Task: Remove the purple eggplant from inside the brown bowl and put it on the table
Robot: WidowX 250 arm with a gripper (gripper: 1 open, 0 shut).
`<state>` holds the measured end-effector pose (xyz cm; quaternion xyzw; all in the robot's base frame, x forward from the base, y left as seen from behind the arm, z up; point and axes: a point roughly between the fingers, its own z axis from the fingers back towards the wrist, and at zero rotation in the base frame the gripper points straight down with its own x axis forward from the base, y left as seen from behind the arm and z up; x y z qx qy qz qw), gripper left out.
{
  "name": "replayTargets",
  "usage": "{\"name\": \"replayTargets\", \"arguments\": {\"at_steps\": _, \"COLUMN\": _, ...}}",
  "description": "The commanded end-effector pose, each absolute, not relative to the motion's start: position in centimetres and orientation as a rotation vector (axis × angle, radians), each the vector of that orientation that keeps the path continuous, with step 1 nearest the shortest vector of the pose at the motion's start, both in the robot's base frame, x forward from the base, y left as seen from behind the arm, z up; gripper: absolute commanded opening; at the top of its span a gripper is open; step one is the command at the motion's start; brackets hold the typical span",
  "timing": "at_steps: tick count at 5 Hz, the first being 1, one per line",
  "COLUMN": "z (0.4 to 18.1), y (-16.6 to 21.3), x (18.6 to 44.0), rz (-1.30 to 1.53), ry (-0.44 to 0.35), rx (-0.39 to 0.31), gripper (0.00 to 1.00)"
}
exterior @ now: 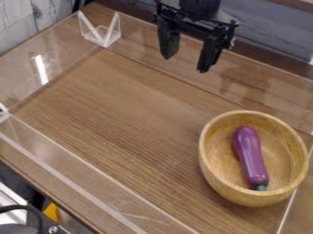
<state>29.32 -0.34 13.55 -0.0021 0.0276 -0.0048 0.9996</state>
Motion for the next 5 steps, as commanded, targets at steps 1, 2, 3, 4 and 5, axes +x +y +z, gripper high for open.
{"name": "replayTargets", "arguments": {"at_steps": 1, "z": 13.1, "y": -0.9, "x": 29.0, "rz": 0.055, "ry": 0.071, "rx": -0.011, "gripper": 1.0}}
{"name": "replayTargets", "arguments": {"at_steps": 2, "z": 12.7, "y": -3.5, "x": 28.2, "rz": 0.152, "ry": 0.081, "rx": -0.038, "gripper": 1.0}}
{"name": "replayTargets", "arguments": {"at_steps": 3, "z": 12.7, "y": -4.9, "x": 27.5, "rz": 0.154, "ry": 0.092, "rx": -0.059, "gripper": 1.0}}
{"name": "replayTargets", "arguments": {"at_steps": 4, "z": 12.6, "y": -5.8, "x": 26.9, "rz": 0.126, "ry": 0.095, "rx": -0.075, "gripper": 1.0}}
{"name": "replayTargets", "arguments": {"at_steps": 5, "z": 11.7, "y": -6.6, "x": 26.7, "rz": 0.092, "ry": 0.108, "rx": -0.077, "gripper": 1.0}}
